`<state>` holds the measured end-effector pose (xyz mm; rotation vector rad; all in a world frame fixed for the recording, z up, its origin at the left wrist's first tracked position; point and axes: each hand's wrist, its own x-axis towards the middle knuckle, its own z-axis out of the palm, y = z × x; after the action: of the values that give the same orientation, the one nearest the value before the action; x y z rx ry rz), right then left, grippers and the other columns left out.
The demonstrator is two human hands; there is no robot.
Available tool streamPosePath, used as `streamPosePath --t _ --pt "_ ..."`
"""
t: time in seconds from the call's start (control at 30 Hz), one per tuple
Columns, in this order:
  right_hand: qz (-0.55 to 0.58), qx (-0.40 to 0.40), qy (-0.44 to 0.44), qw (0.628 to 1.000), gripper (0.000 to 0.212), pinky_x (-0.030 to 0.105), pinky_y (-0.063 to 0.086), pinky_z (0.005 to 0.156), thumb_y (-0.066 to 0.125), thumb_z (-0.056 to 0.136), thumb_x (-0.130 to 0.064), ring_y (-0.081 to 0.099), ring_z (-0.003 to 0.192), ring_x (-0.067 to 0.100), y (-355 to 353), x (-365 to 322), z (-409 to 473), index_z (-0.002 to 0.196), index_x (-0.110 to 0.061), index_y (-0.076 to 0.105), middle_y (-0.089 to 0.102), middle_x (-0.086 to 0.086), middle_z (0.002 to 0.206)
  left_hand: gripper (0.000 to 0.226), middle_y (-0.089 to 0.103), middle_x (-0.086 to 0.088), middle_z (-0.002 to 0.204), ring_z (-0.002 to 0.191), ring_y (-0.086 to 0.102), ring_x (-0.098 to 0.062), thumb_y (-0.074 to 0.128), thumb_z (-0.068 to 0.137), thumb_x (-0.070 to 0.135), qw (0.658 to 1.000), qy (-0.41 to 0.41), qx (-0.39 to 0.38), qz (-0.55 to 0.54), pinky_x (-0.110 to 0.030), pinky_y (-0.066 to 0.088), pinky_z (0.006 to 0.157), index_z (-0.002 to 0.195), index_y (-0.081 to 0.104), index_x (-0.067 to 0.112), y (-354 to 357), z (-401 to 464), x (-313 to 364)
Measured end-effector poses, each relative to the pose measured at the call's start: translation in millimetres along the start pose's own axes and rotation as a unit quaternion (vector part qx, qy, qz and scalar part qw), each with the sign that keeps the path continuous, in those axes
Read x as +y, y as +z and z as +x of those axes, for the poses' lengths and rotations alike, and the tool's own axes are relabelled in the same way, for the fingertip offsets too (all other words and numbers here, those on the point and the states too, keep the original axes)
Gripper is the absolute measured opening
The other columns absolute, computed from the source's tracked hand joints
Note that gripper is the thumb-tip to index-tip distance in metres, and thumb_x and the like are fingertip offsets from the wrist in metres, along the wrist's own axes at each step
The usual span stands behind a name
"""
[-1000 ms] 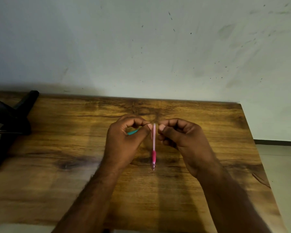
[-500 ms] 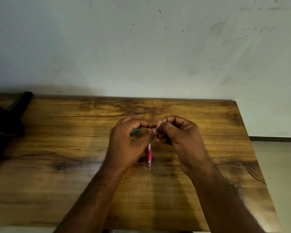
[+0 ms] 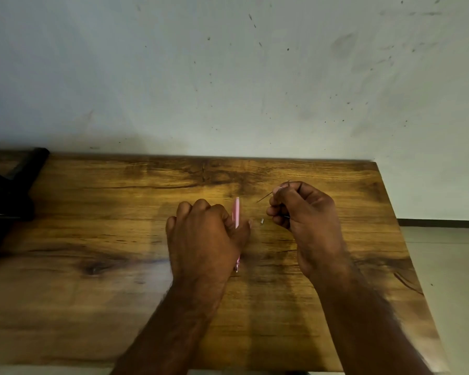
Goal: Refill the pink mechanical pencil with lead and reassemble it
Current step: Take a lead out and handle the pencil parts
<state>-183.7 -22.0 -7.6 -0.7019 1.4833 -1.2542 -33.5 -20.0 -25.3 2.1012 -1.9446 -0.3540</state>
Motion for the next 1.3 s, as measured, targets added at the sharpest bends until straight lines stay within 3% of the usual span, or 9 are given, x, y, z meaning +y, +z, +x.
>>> streamPosePath --t 0.13,0.37,0.53,0.6,0.8,1.0,1.3 --pt "-0.007 0.003 0.001 1.0 0.011 0.023 0.053 0.062 0.065 0.095 -0.01 0.066 0.069 0.014 0 0 0 0.086 -0.009 0.071 0.068 0.001 0.073 0.051 0.06 0.014 0.079 0.093 0.05 -0.012 0.057 0.078 0.08 0.999 -0.023 -0.017 0.015 -0.036 0.038 0.083 0.071 0.07 0.031 1 1 -1" --pt "0.004 0.001 0.009 1.0 0.014 0.027 0.056 0.066 0.063 0.097 -0.011 0.071 0.072 0.017 2 -3 -1 0.086 -0.01 0.07 0.07 0.003 0.075 0.035 0.064 0.014 0.087 0.096 0.053 -0.012 0.065 0.079 0.065 0.999 -0.016 -0.027 -0.006 -0.036 0.036 0.087 0.083 0.075 0.031 -6 2 0" --pt "0.08 0.003 0.017 0.997 0.015 0.039 0.061 0.074 0.054 0.104 -0.012 0.078 0.085 0.034 5 -10 -5 0.092 -0.01 0.063 0.074 0.006 0.086 0.02 0.053 0.015 0.077 0.071 0.053 -0.005 0.074 0.077 0.05 0.994 0.033 0.011 -0.108 -0.026 0.042 0.057 0.078 0.069 0.031 -20 0 1" --pt "0.098 -0.005 0.008 0.995 0.012 0.04 0.062 0.073 0.052 0.106 -0.014 0.078 0.085 0.036 7 -12 -7 0.098 -0.01 0.06 0.075 0.008 0.091 0.018 0.055 0.016 0.076 0.067 0.055 -0.003 0.077 0.078 0.046 0.991 0.051 0.023 -0.124 -0.026 0.047 0.054 0.079 0.065 0.032 -25 -2 2" --pt "0.13 -0.027 -0.02 0.991 0.013 0.038 0.062 0.071 0.049 0.108 -0.014 0.077 0.083 0.035 9 -17 -10 0.097 -0.012 0.057 0.076 0.011 0.098 0.018 0.069 0.017 0.079 0.071 0.066 0.003 0.079 0.083 0.033 0.979 0.079 0.016 -0.189 -0.033 0.062 0.064 0.096 0.067 0.032 -33 -1 0" --pt "0.157 -0.031 -0.028 0.987 0.016 0.041 0.062 0.075 0.048 0.108 -0.012 0.076 0.088 0.042 10 -17 -10 0.095 -0.013 0.058 0.076 0.01 0.099 0.023 0.074 0.014 0.09 0.08 0.07 -0.002 0.082 0.083 0.027 0.97 0.105 0.035 -0.217 -0.031 0.063 0.068 0.104 0.072 0.025 -34 4 -10" --pt "0.164 -0.036 -0.039 0.985 0.011 0.039 0.064 0.075 0.048 0.107 -0.008 0.076 0.082 0.034 11 -13 -9 0.099 -0.008 0.056 0.076 0.012 0.096 0.023 0.074 0.015 0.095 0.085 0.069 0.001 0.077 0.084 0.033 0.964 0.137 0.043 -0.222 -0.024 0.06 0.074 0.105 0.074 0.025 -34 8 -18"
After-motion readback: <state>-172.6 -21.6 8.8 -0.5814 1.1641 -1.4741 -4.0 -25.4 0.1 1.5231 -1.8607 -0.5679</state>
